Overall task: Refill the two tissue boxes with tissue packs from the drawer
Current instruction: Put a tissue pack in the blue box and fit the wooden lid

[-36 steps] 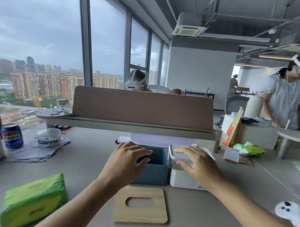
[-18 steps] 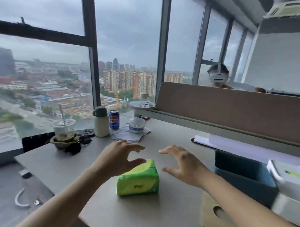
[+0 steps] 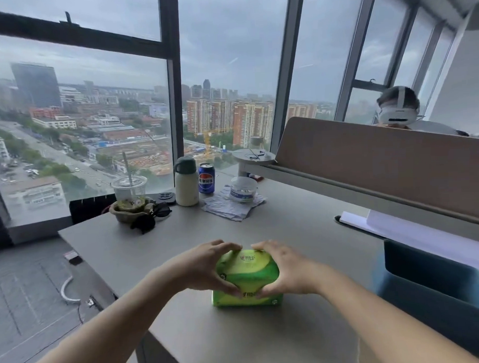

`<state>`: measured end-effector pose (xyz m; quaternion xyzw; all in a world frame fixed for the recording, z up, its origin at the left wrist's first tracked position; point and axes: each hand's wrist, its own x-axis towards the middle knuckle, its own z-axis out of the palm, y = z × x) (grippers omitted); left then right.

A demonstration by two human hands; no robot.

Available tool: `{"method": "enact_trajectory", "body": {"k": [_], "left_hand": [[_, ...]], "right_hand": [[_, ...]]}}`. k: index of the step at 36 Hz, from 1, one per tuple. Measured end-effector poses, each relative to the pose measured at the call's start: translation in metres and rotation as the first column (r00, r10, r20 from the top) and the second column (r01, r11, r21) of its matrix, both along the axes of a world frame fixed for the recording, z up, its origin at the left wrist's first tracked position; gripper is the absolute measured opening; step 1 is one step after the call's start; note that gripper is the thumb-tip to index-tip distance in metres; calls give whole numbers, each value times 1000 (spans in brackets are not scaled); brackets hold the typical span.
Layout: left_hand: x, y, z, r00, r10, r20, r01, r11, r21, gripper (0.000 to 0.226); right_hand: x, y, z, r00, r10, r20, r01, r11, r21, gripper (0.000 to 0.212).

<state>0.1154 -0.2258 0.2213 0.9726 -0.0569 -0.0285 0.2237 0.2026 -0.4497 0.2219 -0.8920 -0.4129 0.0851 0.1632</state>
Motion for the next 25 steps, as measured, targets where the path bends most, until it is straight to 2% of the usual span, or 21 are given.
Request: {"method": "enact_trajectory", "body": {"k": [7,13,20,25], "left_hand": [[9,-18,4,998,-42,46,40,998,41,93],[20,-55,31,975,-125,182,111,990,85,90],[45,-123,73,872,-256,416,223,967,125,92],[63,-183,91,786,-334,520,325,939,111,93]], "right_hand": [[-4,-17,1,995,-3,96,3,1000,9,94],[-7,-60,28,982,-66,178,52,995,82,89],[-11,-135,75,906,-206,370,146,972,183,89],[-17,-195,94,835,-327,442,232,938,256,91]]}}
